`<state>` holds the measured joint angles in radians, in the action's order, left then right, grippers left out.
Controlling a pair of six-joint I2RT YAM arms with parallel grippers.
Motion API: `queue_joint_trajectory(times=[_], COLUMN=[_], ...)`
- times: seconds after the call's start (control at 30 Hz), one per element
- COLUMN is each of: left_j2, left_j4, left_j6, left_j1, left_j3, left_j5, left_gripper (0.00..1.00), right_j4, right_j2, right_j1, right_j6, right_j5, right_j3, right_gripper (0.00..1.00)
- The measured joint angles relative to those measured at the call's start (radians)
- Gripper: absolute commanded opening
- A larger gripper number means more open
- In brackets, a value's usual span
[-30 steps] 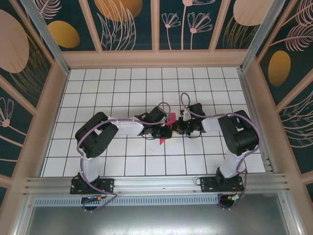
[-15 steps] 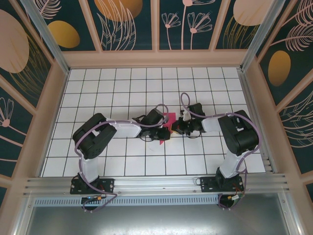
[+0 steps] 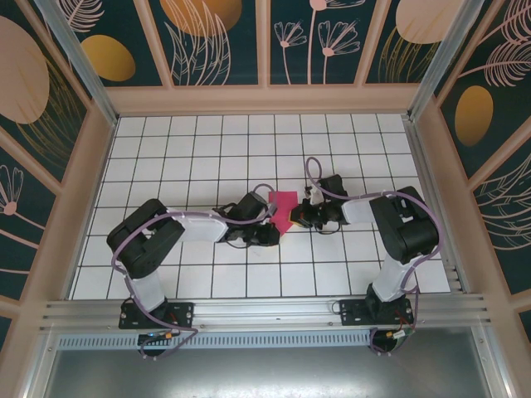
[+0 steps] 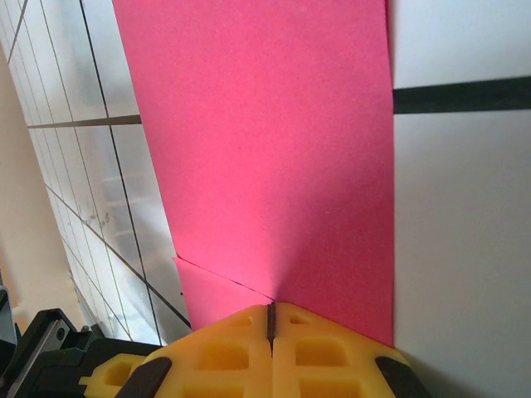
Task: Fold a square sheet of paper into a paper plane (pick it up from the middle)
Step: Third fold the triangle at the center of the table.
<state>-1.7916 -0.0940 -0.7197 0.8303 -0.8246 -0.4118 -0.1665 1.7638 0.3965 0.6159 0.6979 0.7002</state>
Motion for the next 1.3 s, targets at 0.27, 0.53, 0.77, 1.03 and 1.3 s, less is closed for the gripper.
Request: queue_joint_trajectory(times=[0.27, 0.53, 0.77, 1.03, 1.3], left_j2=[0.043, 0.145, 0.128, -0.040, -0.097], left_j4=[0.032, 0.099, 0.103, 0.135, 0.185], left_j6=[-0.008, -0.020, -0.022, -0.015, -0.014], left_j1=[0.000, 0.000, 0.000, 0.000, 0.000], left_j3=[0.038, 0.034, -0.143, -0.288, -0.291], left_j5=[-0.024, 0.055, 0.181, 0.316, 0.377], left_gripper=[0.16, 0.16, 0.16, 0.14, 0.14], right_j4=[0.008, 0.043, 0.083, 0.089, 0.095], right_j2=[0.000, -0.003, -0.103, -0.158, -0.153], right_j1=[0.000, 0.000, -0.003, -0.050, -0.053], right_j6=[0.000, 0.000, 0.000, 0.017, 0.023], right_j5=[-0.001, -0.043, -0.089, -0.126, -0.126], right_j3=[0.005, 0.038, 0.055, 0.013, -0.006], right_gripper=[0.00, 0.00, 0.06, 0.18, 0.26])
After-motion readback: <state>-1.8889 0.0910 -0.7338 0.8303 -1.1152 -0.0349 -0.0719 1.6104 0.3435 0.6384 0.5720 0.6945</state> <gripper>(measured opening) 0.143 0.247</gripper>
